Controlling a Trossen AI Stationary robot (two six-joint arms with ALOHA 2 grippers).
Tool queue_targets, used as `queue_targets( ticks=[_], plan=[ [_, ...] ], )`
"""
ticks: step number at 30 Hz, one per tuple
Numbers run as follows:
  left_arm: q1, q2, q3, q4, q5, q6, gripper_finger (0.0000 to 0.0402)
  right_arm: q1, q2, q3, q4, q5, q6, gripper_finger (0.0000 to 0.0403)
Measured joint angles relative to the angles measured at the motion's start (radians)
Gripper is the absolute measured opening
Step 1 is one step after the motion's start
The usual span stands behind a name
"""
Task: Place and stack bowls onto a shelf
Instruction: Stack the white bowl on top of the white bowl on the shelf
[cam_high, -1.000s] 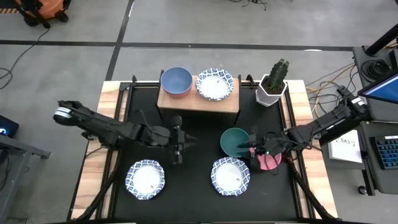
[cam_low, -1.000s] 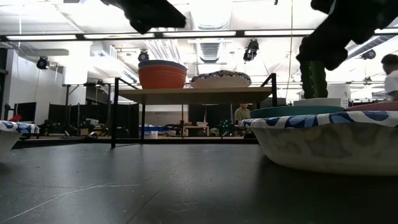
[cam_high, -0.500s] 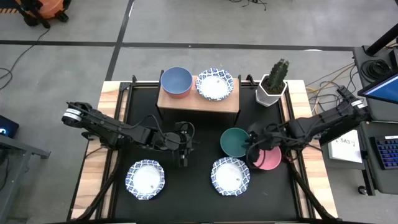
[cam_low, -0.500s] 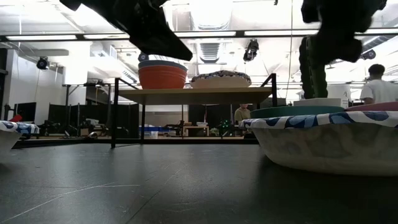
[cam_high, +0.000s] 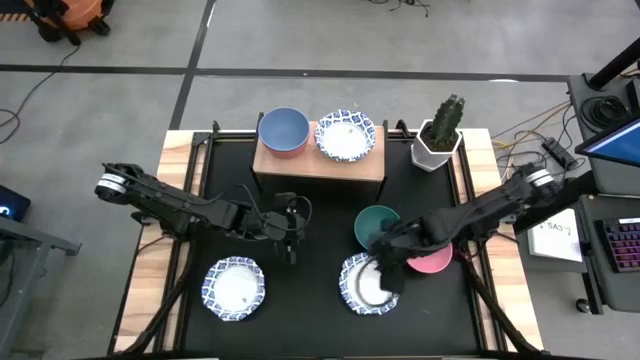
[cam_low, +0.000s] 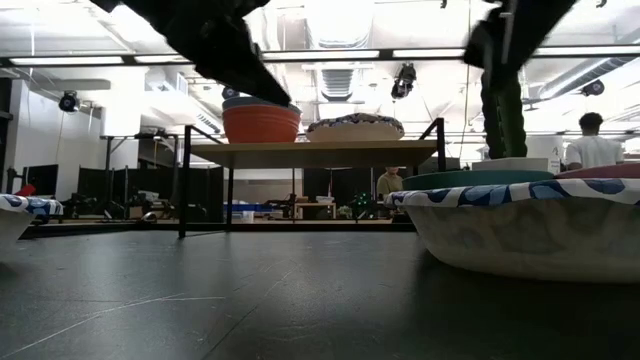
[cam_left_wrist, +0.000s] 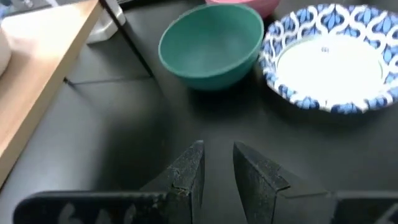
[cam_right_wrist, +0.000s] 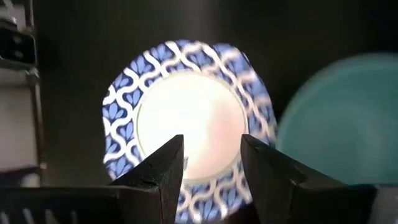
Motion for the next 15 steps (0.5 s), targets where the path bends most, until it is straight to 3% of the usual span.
queue_targets(
  ticks=[5,11,15],
  plan=[
    [-0.005,-0.082,-0.005,-0.116,-0.026,-0.06,0.0068,-0.016,0.163,0.143,-0.004,0.001,-0.219,0.0148],
    [-0.039,-0.214,-0.091,-0.124,-0.127,-0.125,0.0068,-0.045,0.306,0.271,-0.046,0.0,-0.398,0.0148],
    [-0.043,-0.302,-0.149,-0.12,-0.14,-0.158,0.0068,-0.061,0.364,0.312,-0.05,0.0,-0.483,0.0148]
  ],
)
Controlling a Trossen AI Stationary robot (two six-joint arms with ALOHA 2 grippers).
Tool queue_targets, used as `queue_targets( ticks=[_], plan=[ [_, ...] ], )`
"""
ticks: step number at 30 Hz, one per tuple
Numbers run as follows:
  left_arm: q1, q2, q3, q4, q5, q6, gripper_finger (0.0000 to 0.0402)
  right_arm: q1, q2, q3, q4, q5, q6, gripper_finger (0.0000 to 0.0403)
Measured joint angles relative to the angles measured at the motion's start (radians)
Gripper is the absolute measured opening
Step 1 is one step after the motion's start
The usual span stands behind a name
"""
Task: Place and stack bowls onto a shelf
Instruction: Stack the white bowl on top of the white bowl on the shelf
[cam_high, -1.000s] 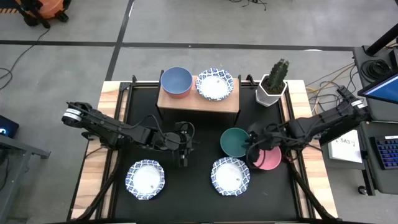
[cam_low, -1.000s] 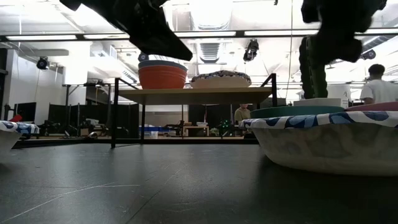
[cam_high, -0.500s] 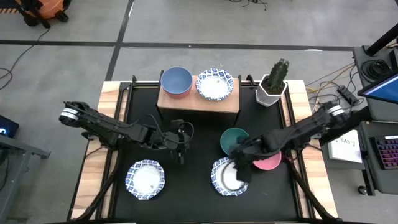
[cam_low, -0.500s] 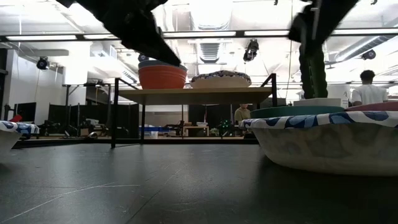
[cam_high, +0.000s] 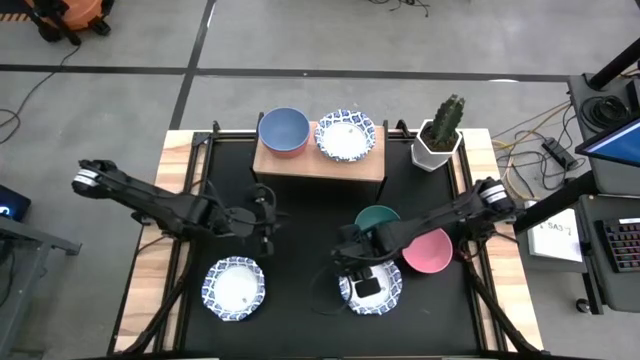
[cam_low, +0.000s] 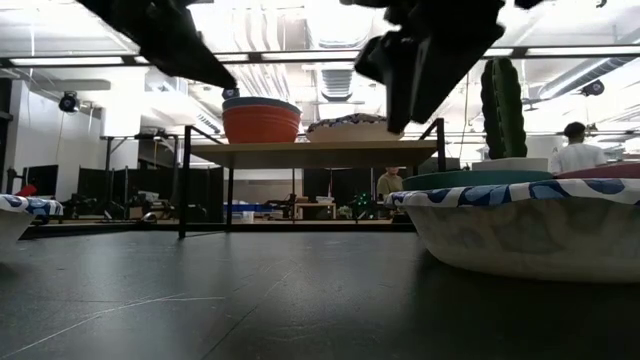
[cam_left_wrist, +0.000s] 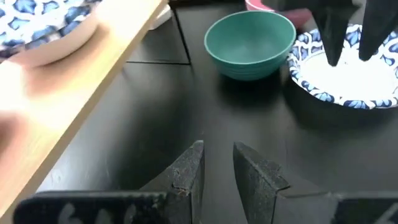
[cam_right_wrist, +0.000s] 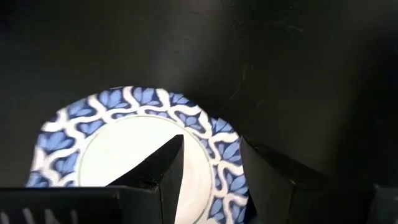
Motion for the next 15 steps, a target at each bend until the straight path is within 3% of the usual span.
queue_targets(
  ticks=[7,15],
  plan=[
    [0.0,-0.099,-0.058,0.003,0.0,-0.029,0.0068,-0.037,0.077,0.003,-0.001,-0.002,-0.053,0.0148],
    [0.0,-0.125,-0.073,0.003,0.0,-0.033,0.0068,-0.043,0.128,-0.001,0.001,-0.032,-0.082,0.0148]
  ],
)
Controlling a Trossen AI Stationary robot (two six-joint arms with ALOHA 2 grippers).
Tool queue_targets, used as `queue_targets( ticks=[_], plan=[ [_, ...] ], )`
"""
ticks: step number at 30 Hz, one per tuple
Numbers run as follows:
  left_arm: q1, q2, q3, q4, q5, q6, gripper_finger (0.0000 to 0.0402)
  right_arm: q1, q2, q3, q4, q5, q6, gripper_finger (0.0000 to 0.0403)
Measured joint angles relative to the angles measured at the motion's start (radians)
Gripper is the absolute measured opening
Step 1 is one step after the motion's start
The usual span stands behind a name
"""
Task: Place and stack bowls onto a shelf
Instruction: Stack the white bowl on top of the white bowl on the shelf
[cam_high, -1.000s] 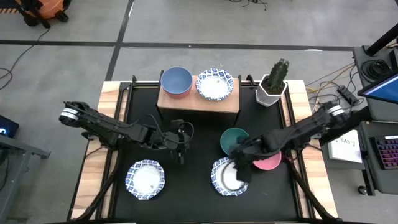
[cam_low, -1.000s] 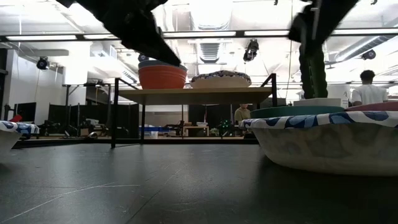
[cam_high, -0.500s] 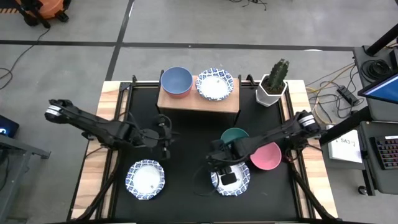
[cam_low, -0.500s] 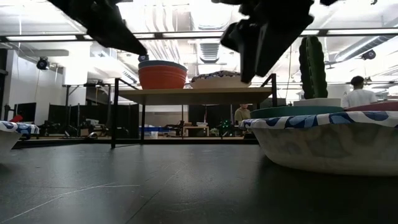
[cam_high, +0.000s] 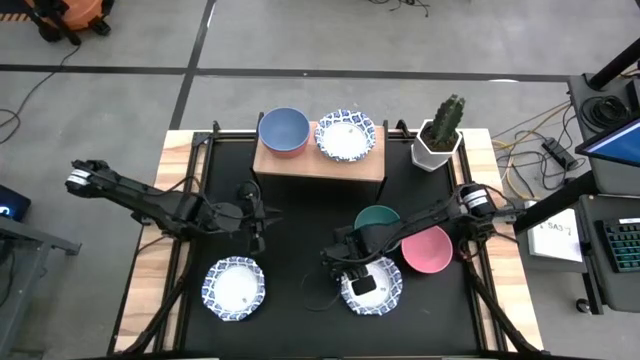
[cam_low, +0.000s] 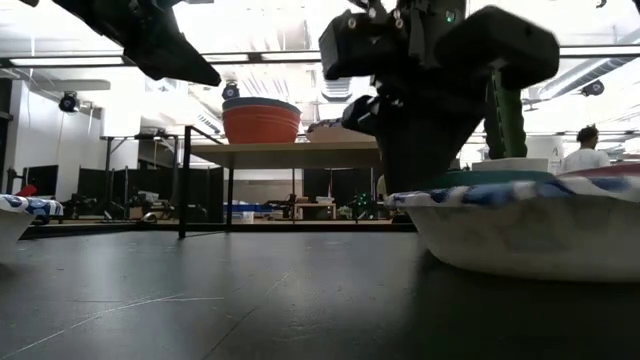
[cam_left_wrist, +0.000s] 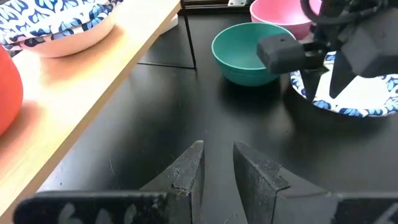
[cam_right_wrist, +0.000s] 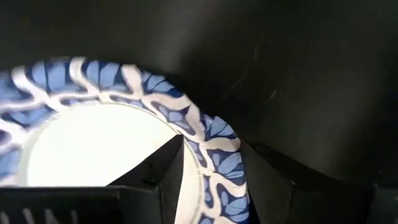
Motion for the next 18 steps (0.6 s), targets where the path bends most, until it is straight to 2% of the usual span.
queue_targets(
  ticks=[11,14,18],
  plan=[
    [0.0,0.006,-0.001,0.002,0.0,0.004,0.0068,0.0,0.044,0.0,0.002,-0.003,-0.018,0.0142],
    [0.0,0.006,-0.001,0.003,0.0,0.004,0.0068,0.0,0.042,0.0,0.003,-0.003,-0.015,0.012],
    [0.0,0.006,-0.001,0.004,0.0,0.004,0.0068,0.0,0.039,0.0,0.003,-0.004,-0.013,0.007]
  ],
)
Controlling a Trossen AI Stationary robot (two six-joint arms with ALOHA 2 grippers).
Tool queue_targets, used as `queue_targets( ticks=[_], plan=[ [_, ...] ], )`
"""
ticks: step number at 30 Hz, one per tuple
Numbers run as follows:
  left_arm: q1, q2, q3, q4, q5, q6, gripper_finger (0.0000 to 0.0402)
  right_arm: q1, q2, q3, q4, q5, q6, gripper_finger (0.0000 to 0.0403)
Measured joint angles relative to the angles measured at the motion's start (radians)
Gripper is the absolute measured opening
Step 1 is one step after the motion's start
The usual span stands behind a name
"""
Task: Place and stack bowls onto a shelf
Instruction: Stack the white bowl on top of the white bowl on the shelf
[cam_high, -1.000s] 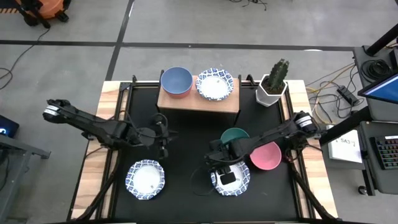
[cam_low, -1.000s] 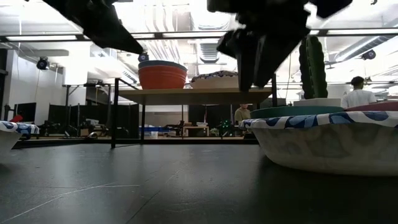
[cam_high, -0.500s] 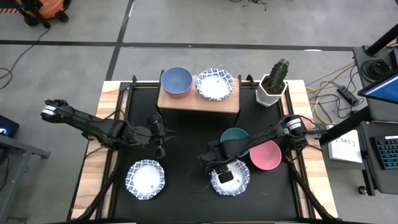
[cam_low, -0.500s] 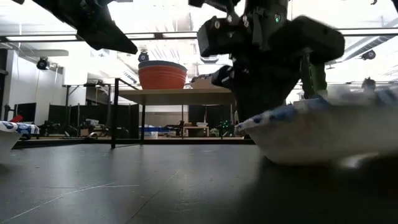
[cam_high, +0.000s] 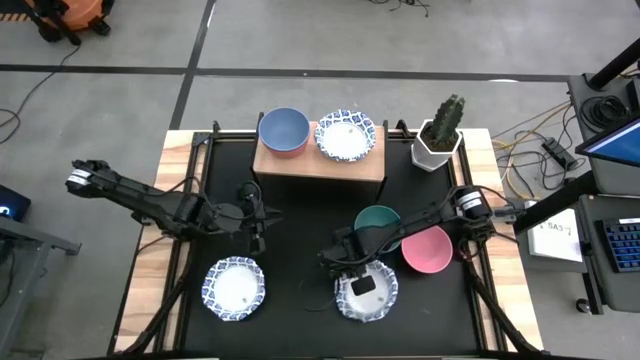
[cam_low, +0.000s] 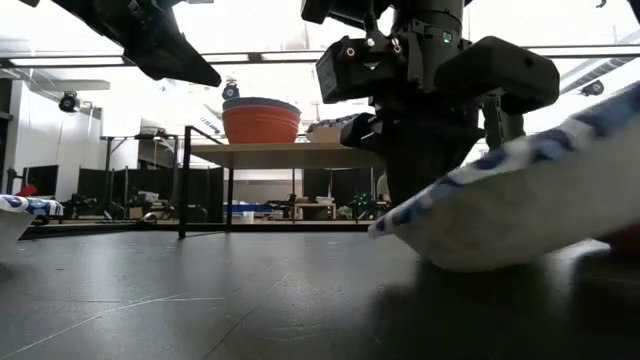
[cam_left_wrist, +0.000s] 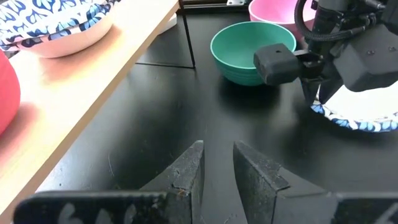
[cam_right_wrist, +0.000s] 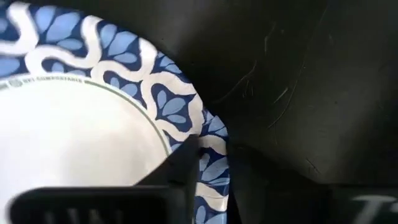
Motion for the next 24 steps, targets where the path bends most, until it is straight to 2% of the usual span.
queue_targets(
  ticks=[5,15,24],
  plan=[
    [0.0,0.0,0.0,0.001,0.0,0.0,0.0068,0.0,-0.005,0.0,0.001,-0.01,0.001,0.0016],
    [0.0,0.0,0.0,0.005,0.0,0.0,0.0068,-0.006,-0.069,0.0,0.002,-0.017,0.07,0.0012],
    [0.0,0.0,0.0,0.034,0.0,0.012,0.0068,-0.078,-0.25,0.0,0.017,-0.017,0.268,0.0012]
  ],
)
